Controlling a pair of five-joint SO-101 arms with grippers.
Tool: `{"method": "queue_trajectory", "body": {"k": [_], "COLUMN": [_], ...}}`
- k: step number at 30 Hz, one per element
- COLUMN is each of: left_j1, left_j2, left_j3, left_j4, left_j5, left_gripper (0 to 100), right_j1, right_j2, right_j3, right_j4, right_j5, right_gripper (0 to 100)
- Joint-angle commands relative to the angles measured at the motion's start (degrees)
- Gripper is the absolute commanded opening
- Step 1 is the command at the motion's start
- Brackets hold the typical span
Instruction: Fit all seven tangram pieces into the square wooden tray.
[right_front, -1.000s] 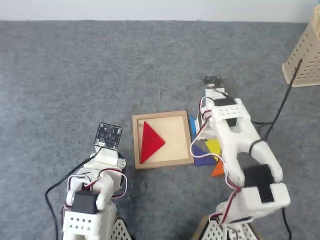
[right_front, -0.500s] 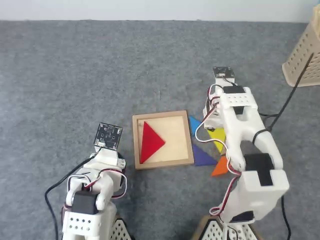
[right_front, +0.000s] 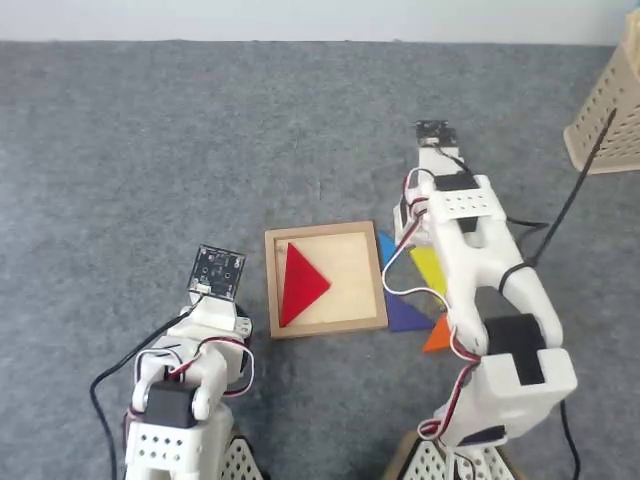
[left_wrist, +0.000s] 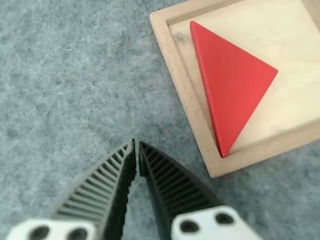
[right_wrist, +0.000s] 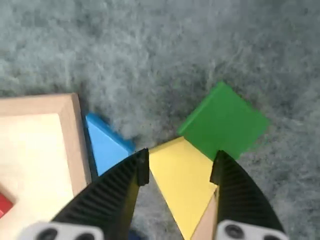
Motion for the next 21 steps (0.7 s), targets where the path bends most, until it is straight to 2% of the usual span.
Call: {"method": "queue_trajectory", "body": {"k": [1,10,13,21], "left_j1": [-0.2,-0.2,-0.2,-0.2], "left_j2": [-1.1,-1.1,-1.1,-1.1], "left_j3": [-1.1,-1.1,-1.1,-1.1], "left_j4": [0.4,0.4,0.4,0.4], "left_j5": [0.4,0.4,0.4,0.4], "left_gripper": [1,1,1,1], "right_j1": [0.6,1.5,1.6,1.4], "right_j2": [2.2,12.8,14.0,7.2], "right_j3": [-2.2,-10.4,-11.5,-15.2], "right_j4": [-1.2,8.7,9.3,9.6], "right_j5": [-0.9,-0.4,0.6,3.3], "right_gripper": [22.0,22.1,26.3,29.2]}}
